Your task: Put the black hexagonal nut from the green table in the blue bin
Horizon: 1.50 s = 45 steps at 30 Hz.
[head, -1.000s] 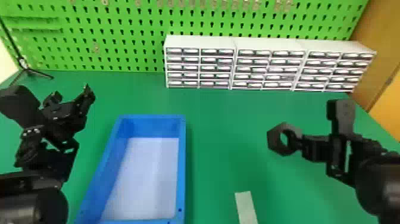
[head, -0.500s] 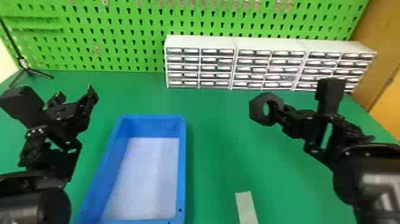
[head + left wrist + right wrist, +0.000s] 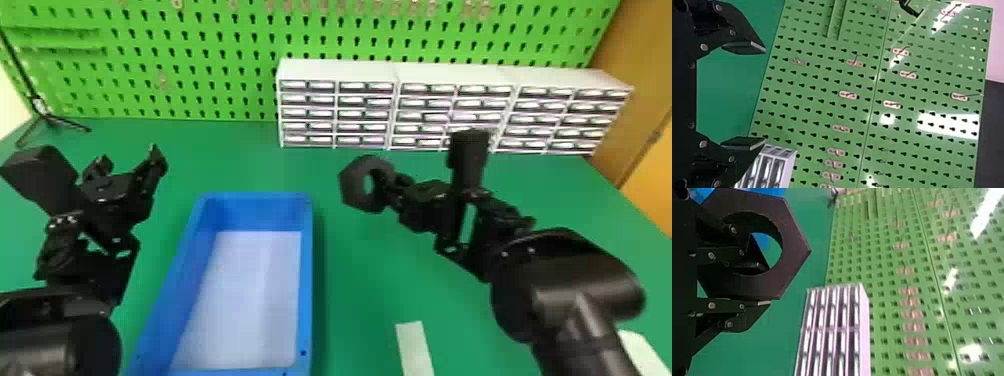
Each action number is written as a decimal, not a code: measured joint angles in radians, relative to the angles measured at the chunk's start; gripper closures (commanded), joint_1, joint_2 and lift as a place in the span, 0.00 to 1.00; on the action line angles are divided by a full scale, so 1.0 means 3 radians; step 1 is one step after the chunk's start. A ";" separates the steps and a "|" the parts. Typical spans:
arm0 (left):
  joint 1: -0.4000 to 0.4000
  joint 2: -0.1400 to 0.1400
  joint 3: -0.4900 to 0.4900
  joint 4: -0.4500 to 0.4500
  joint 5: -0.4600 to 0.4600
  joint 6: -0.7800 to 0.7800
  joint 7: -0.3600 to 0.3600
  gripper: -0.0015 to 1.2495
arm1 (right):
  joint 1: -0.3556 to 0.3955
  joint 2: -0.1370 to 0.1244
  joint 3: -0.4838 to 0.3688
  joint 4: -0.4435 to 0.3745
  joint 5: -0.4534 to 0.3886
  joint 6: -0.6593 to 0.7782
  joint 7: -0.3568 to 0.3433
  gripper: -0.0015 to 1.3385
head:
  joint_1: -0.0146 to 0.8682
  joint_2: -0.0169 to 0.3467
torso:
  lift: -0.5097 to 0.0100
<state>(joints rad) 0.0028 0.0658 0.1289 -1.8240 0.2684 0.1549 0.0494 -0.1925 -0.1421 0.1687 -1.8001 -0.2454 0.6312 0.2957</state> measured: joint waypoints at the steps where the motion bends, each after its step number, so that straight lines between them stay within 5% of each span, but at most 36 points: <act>1: -0.0001 0.0000 0.0000 0.0002 0.0000 0.0000 0.0000 0.35 | -0.0014 -0.0019 0.0059 0.0009 -0.0031 -0.0001 -0.0005 0.72 | 0.80 0.07 | 0.79; 12: -0.0014 0.0000 0.0002 0.0015 0.0005 0.0000 0.0001 0.35 | -0.0195 -0.0315 0.0665 0.0056 -0.0440 -0.0022 -0.0108 0.72 | 0.80 0.07 | 0.79; 45: -0.0073 -0.0003 -0.0029 0.0048 0.0015 -0.0041 0.0004 0.35 | -0.0567 -0.0581 0.1406 0.0120 -0.0895 -0.0137 -0.0200 0.71 | 0.80 0.07 | 0.79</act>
<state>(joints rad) -0.0192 0.0649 0.1201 -1.8094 0.2730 0.1425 0.0506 -0.3625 -0.3163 0.5905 -1.7642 -0.5140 0.5902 0.2355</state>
